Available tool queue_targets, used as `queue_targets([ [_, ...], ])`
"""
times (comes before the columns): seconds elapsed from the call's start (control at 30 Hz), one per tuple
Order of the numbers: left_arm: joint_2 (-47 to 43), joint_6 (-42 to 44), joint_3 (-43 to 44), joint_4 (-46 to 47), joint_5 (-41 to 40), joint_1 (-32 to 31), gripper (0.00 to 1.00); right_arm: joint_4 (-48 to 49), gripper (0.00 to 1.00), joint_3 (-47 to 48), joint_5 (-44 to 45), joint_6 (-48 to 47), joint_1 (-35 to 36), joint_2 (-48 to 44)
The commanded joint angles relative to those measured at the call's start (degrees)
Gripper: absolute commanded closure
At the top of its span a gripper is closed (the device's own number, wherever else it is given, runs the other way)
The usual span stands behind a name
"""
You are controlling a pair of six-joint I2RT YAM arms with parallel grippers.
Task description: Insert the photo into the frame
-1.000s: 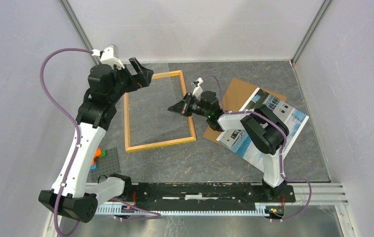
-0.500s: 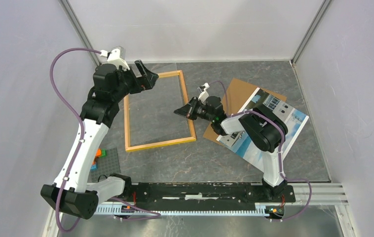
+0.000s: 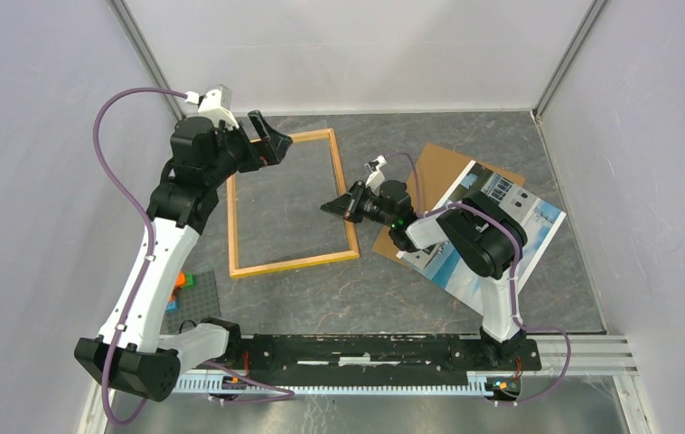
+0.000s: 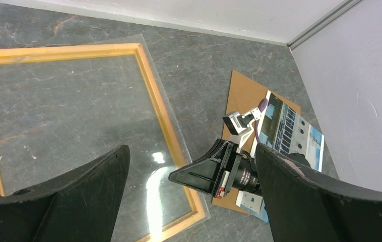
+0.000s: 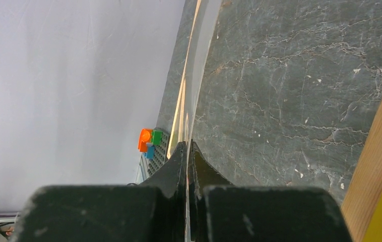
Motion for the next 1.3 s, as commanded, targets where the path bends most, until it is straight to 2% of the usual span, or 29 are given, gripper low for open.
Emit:
queue_targets([
  [0.0,-0.6,-0.8,0.3,1.9,0.7,0.1,0.0,3.9,1.0,-0.1,1.0,-0.5,-0.3,0.2],
  [1.27,-0.3,-1.1,0.3,1.8,1.5,0.1,0.0,1.9,1.0,3.6,-2.1,-2.9,-1.2,4.8],
])
